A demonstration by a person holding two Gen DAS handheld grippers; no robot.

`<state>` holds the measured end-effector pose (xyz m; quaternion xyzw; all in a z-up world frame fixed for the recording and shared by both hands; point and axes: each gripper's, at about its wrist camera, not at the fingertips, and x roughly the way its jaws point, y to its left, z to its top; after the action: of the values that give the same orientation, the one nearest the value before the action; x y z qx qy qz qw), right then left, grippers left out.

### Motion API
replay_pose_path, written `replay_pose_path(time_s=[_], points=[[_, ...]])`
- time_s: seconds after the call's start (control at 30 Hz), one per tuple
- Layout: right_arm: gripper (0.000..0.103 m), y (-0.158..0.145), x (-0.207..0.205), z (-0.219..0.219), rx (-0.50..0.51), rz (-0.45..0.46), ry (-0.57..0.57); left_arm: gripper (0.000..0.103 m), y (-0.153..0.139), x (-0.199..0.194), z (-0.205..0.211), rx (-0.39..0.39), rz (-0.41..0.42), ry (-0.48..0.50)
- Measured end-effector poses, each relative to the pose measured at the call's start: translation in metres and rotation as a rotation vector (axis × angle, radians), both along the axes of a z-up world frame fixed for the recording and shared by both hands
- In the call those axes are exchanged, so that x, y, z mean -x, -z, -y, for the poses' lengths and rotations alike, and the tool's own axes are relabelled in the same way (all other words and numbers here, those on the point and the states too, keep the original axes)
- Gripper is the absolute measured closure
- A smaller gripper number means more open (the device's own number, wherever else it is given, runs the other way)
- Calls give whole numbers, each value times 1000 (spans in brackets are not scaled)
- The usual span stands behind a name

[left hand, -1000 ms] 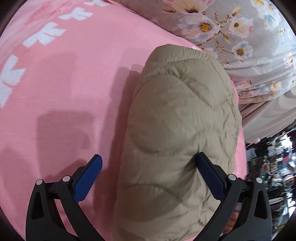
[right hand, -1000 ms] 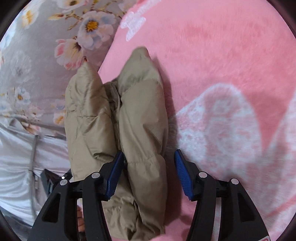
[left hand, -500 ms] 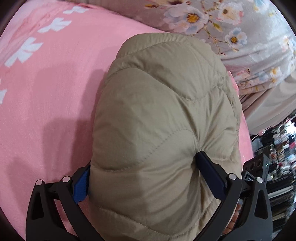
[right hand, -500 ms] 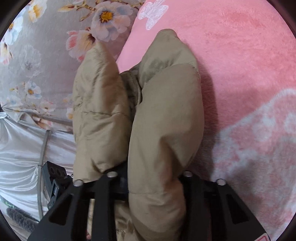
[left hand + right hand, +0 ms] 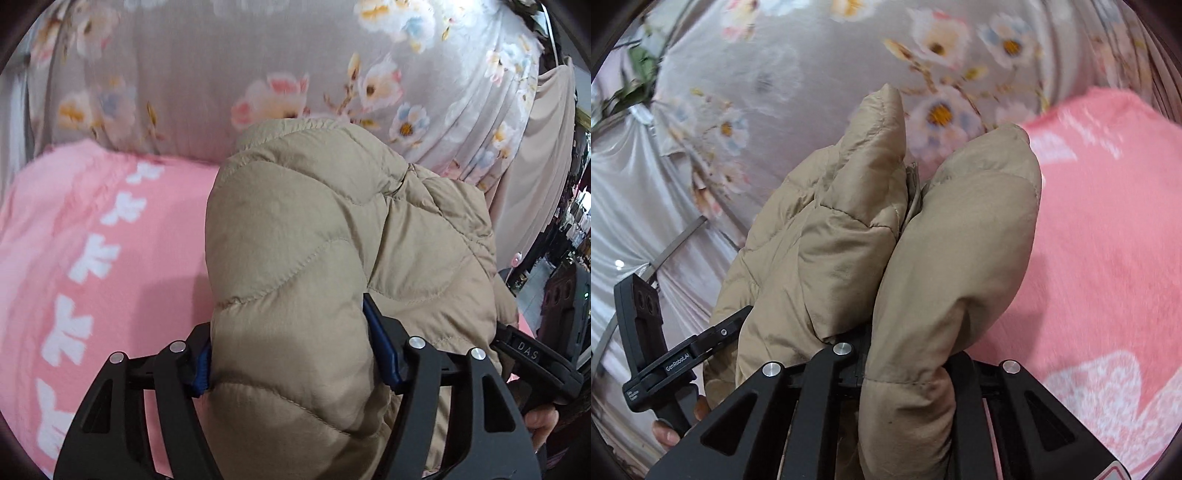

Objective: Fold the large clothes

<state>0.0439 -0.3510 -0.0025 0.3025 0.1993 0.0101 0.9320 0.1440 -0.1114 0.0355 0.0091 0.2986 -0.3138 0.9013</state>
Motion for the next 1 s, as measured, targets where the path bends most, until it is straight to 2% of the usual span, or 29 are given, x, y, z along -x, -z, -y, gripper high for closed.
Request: replay_pose_path(time_s=[0.27, 0.43, 0.7, 1.0], points=[[91, -57, -11, -35, 87, 139, -23, 38, -58, 4, -39, 28, 153, -50], [91, -75, -36, -55, 120, 173, -38, 38, -73, -8, -58, 23, 216, -79], [91, -75, -92, -81, 146, 167, -72, 39, -72, -53, -84, 0, 239, -126], [90, -50, -155, -95, 144, 130, -102, 40, -46, -109, -101, -14, 218, -160]])
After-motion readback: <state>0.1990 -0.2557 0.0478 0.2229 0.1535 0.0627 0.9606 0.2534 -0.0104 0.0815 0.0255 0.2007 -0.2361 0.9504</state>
